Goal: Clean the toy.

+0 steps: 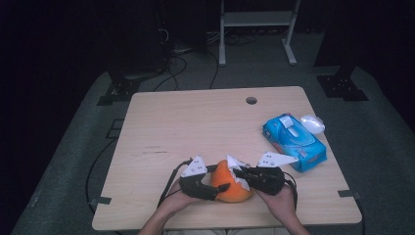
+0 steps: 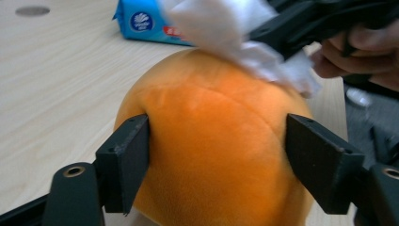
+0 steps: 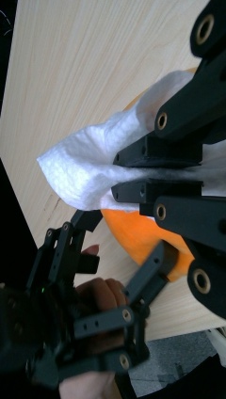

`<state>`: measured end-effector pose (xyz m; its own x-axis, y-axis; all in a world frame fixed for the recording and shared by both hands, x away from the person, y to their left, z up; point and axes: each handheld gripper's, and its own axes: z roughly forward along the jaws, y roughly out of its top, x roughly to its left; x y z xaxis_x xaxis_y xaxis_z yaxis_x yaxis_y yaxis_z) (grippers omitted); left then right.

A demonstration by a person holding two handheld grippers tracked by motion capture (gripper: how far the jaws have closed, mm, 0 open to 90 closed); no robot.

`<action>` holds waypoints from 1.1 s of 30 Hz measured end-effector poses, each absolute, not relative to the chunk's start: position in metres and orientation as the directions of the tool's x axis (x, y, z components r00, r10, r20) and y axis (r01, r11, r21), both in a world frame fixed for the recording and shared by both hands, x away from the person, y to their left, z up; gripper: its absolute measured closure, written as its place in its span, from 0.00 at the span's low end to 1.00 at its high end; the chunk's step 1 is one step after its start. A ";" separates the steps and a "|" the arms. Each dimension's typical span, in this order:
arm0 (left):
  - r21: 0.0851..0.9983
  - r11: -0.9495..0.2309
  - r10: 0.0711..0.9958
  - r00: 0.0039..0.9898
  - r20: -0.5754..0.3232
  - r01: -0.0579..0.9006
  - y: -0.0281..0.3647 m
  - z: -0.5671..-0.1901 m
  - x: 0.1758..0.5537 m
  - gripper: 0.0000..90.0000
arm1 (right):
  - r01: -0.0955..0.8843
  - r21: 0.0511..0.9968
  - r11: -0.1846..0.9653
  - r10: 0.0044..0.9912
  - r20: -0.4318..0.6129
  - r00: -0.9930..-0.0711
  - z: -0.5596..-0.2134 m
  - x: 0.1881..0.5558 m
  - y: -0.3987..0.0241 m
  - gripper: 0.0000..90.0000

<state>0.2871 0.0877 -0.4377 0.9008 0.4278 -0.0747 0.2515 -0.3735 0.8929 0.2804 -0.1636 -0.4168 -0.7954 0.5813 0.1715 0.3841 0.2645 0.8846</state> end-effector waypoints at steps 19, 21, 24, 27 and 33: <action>0.882 -0.403 0.410 0.910 -0.065 0.245 0.081 -0.436 0.282 0.34 | 0.350 0.893 0.282 0.587 0.128 -0.800 -0.411 0.277 -0.166 0.92; 0.893 -0.388 0.405 0.913 -0.059 0.230 0.082 -0.434 0.282 0.32 | 0.366 0.887 0.280 0.592 0.140 -0.793 -0.414 0.280 -0.173 0.92; 0.896 -0.367 0.418 0.905 -0.079 0.248 0.085 -0.435 0.286 0.20 | 0.378 0.883 0.280 0.603 0.144 -0.784 -0.418 0.282 -0.178 0.92; 0.871 -0.372 0.463 0.877 -0.124 0.320 0.087 -0.444 0.293 0.10 | 0.386 0.880 0.277 0.611 0.149 -0.778 -0.419 0.285 -0.182 0.92; 0.861 -0.401 0.443 0.889 -0.116 0.312 0.082 -0.446 0.290 0.30 | 0.360 0.884 0.298 0.613 0.112 -0.782 -0.415 0.281 -0.172 0.92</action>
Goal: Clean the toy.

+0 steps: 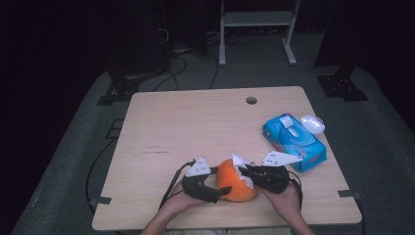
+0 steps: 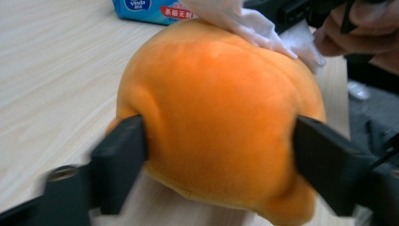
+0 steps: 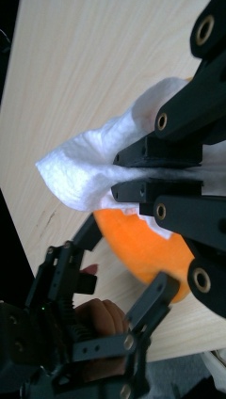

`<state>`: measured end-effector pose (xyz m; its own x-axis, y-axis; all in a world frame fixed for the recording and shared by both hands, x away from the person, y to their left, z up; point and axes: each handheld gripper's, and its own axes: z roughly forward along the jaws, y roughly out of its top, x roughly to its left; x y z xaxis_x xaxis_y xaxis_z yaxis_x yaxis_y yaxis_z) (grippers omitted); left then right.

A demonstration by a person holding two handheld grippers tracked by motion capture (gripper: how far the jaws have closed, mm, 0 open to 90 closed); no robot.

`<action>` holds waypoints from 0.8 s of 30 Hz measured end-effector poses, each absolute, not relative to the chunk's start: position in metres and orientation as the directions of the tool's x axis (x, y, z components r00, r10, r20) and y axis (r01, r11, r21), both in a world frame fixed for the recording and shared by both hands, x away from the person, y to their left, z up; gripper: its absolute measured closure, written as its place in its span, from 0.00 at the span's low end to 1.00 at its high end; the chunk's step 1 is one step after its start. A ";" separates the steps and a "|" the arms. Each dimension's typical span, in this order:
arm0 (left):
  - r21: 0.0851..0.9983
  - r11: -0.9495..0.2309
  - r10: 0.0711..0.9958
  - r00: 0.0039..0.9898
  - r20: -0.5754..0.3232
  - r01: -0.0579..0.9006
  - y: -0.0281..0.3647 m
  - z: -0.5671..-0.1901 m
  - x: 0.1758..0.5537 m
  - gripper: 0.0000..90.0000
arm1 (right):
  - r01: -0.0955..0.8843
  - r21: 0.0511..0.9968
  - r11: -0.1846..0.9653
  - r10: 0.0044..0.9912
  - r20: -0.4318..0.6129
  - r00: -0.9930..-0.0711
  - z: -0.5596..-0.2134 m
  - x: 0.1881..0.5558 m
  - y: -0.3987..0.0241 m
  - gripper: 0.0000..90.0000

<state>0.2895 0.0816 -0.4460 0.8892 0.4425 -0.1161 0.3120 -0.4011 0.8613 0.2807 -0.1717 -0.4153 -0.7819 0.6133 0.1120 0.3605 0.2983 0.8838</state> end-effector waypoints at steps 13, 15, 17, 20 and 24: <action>0.863 -0.361 0.465 0.870 -0.161 0.353 0.077 -0.449 0.291 0.11 | 0.340 0.891 0.302 0.609 0.094 -0.787 -0.409 0.280 -0.172 0.92; 0.858 -0.335 0.463 0.861 -0.209 0.389 0.076 -0.451 0.293 0.10 | 0.365 0.891 0.268 0.617 0.133 -0.776 -0.410 0.283 -0.181 0.92; 0.851 -0.319 0.446 0.858 -0.254 0.418 0.073 -0.454 0.295 0.10 | 0.371 0.892 0.260 0.618 0.142 -0.773 -0.411 0.283 -0.182 0.92; 0.843 -0.303 0.421 0.856 -0.300 0.445 0.068 -0.461 0.296 0.17 | 0.372 0.889 0.266 0.614 0.142 -0.776 -0.412 0.284 -0.180 0.92; 0.854 -0.277 0.425 0.853 -0.302 0.441 0.067 -0.459 0.296 0.31 | 0.381 0.888 0.256 0.625 0.149 -0.767 -0.412 0.283 -0.181 0.92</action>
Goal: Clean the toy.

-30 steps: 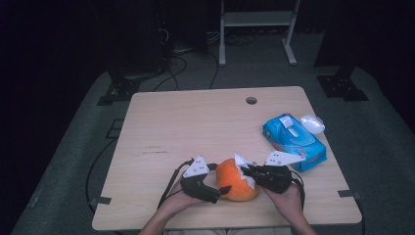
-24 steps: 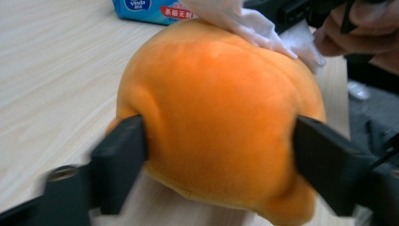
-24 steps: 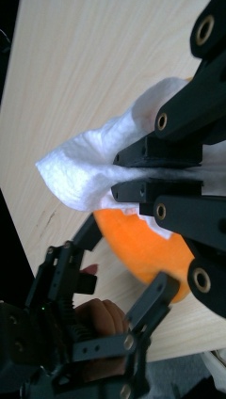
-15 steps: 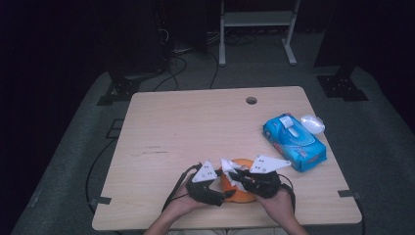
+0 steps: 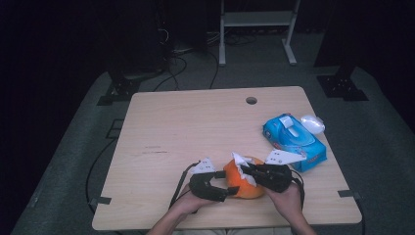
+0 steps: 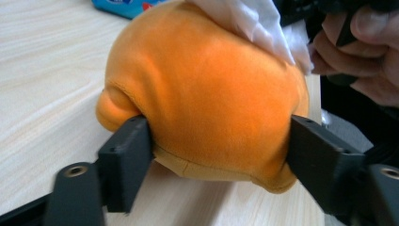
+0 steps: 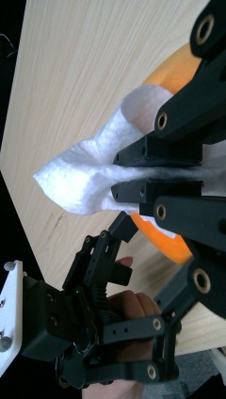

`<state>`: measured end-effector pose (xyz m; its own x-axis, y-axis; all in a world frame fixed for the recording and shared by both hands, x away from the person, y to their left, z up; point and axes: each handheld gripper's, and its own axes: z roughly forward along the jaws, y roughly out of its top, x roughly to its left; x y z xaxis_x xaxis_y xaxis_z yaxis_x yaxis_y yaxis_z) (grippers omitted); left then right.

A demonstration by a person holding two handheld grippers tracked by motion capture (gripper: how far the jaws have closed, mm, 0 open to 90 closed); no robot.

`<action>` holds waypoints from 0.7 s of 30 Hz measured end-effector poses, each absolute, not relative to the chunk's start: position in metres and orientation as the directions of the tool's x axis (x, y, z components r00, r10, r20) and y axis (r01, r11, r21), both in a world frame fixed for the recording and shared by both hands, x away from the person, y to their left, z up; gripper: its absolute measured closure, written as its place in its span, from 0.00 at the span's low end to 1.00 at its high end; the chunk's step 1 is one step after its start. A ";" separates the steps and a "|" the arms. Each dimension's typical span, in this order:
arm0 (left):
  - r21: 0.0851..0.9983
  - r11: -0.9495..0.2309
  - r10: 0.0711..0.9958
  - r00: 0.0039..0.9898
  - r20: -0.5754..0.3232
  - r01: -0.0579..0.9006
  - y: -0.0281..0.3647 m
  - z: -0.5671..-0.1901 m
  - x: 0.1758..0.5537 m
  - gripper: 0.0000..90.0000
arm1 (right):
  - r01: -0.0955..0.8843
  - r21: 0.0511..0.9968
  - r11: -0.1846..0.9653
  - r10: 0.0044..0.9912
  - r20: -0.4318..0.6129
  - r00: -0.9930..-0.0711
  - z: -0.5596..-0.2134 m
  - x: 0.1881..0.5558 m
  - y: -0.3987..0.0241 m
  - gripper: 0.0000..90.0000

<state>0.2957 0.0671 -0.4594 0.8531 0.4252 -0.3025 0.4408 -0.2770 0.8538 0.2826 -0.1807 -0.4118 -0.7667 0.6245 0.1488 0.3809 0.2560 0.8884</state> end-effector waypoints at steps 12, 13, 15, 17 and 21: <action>0.861 -0.294 0.434 0.861 -0.266 0.415 0.069 -0.460 0.296 0.34 | 0.330 0.886 0.326 0.635 0.053 -0.770 -0.399 0.277 -0.184 0.92; 0.861 -0.294 0.434 0.861 -0.266 0.415 0.069 -0.460 0.296 0.34 | 0.330 0.886 0.326 0.635 0.053 -0.770 -0.399 0.277 -0.184 0.92; 0.861 -0.286 0.433 0.859 -0.275 0.420 0.069 -0.461 0.296 0.33 | 0.351 0.879 0.323 0.665 0.053 -0.745 -0.401 0.280 -0.197 0.92; 0.856 -0.267 0.428 0.850 -0.306 0.443 0.068 -0.461 0.297 0.25 | 0.418 0.862 0.288 0.676 0.126 -0.726 -0.411 0.287 -0.212 0.92; 0.821 -0.260 0.446 0.818 -0.364 0.508 0.065 -0.468 0.300 0.10 | 0.427 0.857 0.290 0.668 0.138 -0.731 -0.412 0.288 -0.211 0.92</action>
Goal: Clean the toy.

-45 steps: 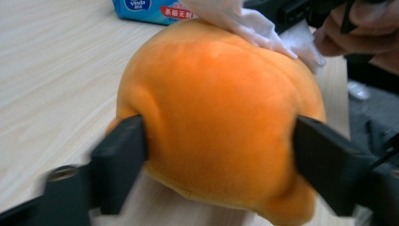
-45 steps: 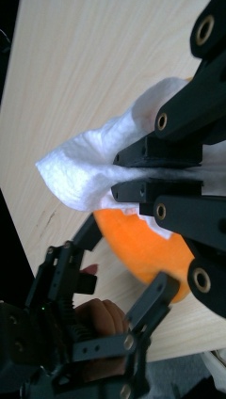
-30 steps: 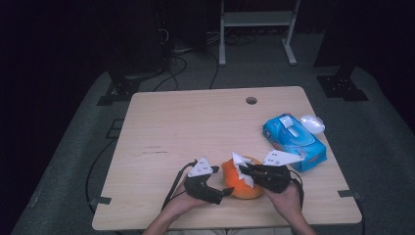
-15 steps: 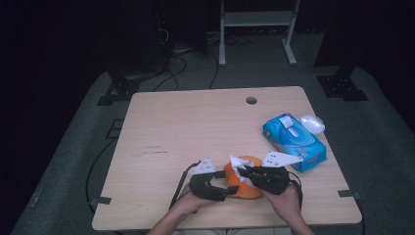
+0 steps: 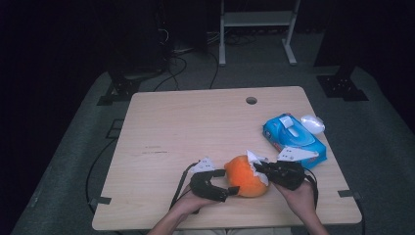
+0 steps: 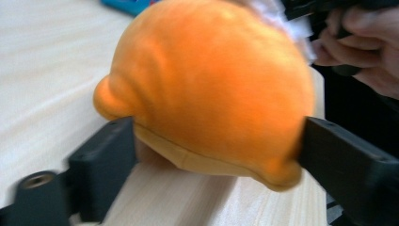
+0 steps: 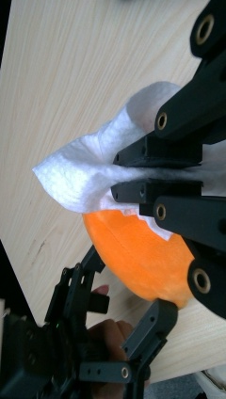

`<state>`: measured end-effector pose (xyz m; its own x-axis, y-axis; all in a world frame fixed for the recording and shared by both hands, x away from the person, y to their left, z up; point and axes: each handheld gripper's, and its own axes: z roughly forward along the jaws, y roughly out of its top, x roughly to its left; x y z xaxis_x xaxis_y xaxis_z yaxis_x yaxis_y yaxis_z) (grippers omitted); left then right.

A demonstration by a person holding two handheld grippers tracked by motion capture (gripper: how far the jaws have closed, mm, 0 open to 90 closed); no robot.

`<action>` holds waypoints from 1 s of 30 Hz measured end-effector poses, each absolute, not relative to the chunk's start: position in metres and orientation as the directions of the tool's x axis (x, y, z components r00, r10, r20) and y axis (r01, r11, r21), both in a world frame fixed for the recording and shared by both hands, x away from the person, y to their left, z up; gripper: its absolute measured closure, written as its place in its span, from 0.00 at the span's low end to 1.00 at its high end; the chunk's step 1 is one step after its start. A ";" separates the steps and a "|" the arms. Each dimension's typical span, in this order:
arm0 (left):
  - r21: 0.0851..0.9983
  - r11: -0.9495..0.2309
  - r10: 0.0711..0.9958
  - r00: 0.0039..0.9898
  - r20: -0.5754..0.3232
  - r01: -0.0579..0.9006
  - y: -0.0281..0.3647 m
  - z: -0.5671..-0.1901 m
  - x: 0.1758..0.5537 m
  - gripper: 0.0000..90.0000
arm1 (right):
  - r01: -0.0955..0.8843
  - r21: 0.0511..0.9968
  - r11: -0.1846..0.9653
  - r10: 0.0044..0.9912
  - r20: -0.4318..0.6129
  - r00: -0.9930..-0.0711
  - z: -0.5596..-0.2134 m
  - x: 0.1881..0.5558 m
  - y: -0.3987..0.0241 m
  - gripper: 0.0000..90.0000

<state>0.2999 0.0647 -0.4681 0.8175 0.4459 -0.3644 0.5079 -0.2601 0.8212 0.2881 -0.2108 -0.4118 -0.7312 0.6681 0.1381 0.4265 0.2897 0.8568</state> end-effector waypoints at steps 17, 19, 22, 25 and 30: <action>0.899 -0.258 0.442 0.871 -0.216 0.354 0.089 -0.431 0.296 0.48 | 0.435 0.877 0.204 0.623 0.227 -0.749 -0.415 0.287 -0.196 0.93; 0.900 -0.257 0.442 0.871 -0.215 0.352 0.090 -0.431 0.296 0.48 | 0.437 0.876 0.201 0.620 0.231 -0.750 -0.416 0.287 -0.195 0.93; 0.905 -0.276 0.439 0.880 -0.180 0.323 0.087 -0.430 0.294 0.48 | 0.398 0.891 0.220 0.627 0.184 -0.757 -0.408 0.283 -0.192 0.93; 0.910 -0.316 0.428 0.897 -0.116 0.268 0.079 -0.427 0.287 0.47 | 0.346 0.907 0.242 0.593 0.144 -0.792 -0.397 0.273 -0.181 0.94; 0.910 -0.375 0.411 0.911 -0.005 0.175 0.067 -0.425 0.275 0.46 | 0.261 0.900 0.349 0.527 0.042 -0.849 -0.391 0.260 -0.152 0.93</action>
